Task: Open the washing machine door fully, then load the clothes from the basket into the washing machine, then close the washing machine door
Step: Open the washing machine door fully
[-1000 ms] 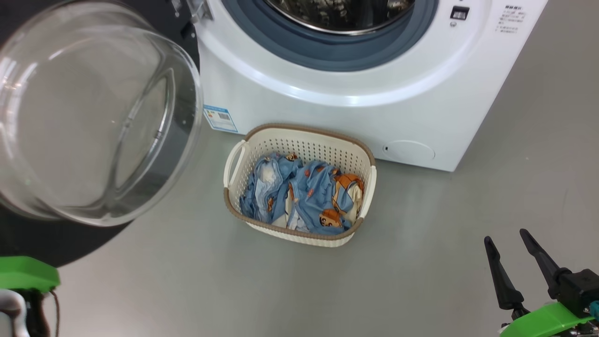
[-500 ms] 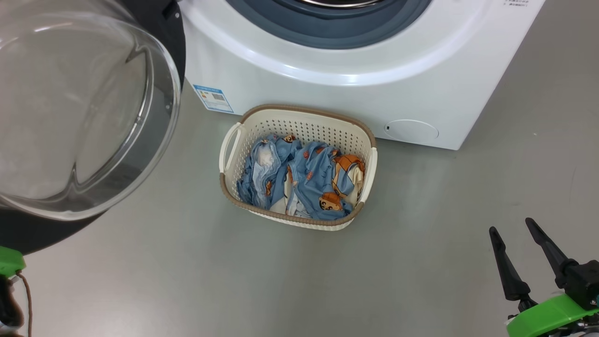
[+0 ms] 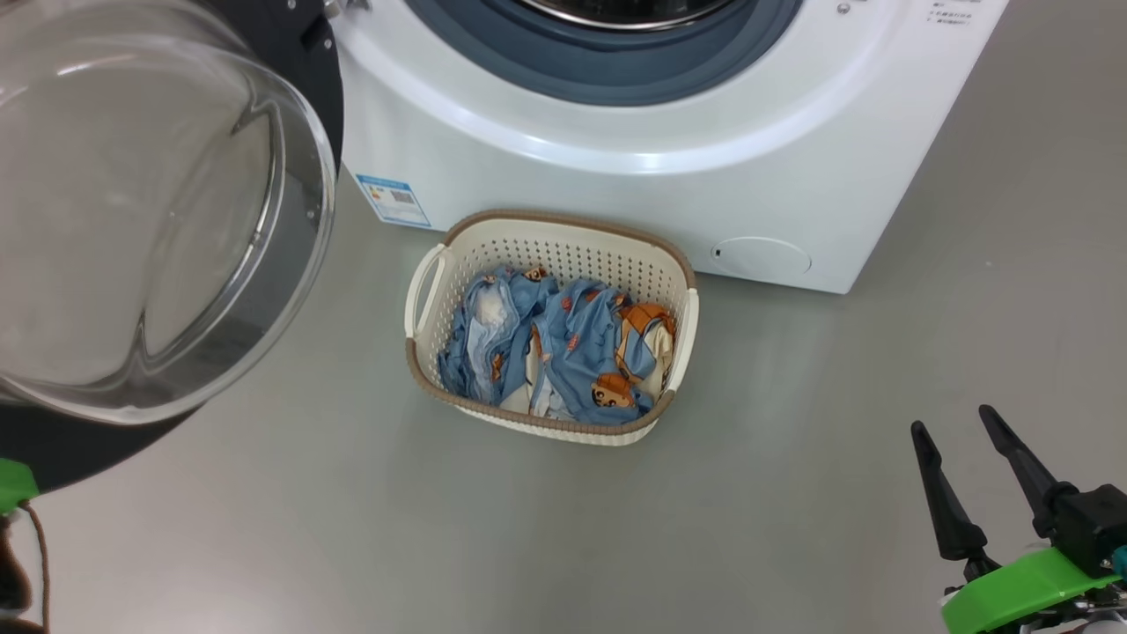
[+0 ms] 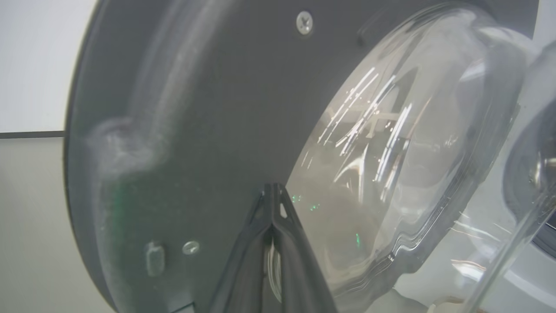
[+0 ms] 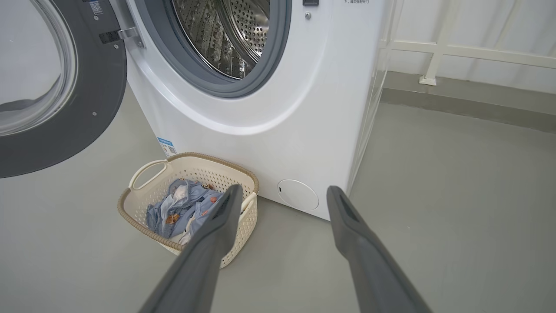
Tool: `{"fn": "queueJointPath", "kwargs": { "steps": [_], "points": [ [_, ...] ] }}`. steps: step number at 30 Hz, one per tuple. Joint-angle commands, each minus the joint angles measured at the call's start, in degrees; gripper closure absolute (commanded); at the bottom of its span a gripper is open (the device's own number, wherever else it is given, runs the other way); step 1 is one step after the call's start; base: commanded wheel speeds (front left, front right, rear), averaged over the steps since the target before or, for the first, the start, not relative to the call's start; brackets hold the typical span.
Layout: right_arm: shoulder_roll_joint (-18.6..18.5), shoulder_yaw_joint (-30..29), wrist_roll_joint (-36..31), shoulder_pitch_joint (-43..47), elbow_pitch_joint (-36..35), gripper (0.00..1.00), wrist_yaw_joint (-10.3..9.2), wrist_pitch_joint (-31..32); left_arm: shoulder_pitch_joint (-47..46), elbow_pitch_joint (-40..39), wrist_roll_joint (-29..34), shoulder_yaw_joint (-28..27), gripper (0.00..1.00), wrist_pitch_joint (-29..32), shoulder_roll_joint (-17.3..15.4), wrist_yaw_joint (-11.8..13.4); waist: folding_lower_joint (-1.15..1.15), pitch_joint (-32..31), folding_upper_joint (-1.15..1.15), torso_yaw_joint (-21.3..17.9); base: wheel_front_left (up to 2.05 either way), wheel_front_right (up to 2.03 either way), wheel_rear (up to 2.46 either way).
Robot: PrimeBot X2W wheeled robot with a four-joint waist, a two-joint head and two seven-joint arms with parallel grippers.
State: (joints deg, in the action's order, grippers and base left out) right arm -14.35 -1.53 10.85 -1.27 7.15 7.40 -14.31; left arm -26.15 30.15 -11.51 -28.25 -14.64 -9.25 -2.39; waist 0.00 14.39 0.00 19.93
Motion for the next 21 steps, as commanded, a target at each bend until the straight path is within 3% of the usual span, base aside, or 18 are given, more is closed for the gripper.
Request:
{"fn": "queueJointPath", "kwargs": {
  "steps": [1,9,21],
  "points": [
    [0.2,1.3,0.5,-0.5,-1.1,0.0,0.09,-0.7,0.9,-4.4,2.0,-1.5,1.0,-0.4,-2.6,-1.4,0.0,-1.3,0.0,-0.6,0.0,0.0,0.0],
    [2.7,1.7,1.0,0.3,-0.4,0.0,0.09,-0.7,4.4,-14.2,4.1,0.5,1.0,-0.4,-0.5,-4.2,0.0,-4.8,0.0,-2.5,0.0,0.0,0.0],
    [4.9,3.1,1.3,0.7,0.2,0.0,0.09,-0.7,12.8,-21.7,4.8,9.7,1.0,-0.4,5.1,-4.9,0.0,-8.5,0.0,-8.2,0.0,0.0,0.0]
  ]
}}
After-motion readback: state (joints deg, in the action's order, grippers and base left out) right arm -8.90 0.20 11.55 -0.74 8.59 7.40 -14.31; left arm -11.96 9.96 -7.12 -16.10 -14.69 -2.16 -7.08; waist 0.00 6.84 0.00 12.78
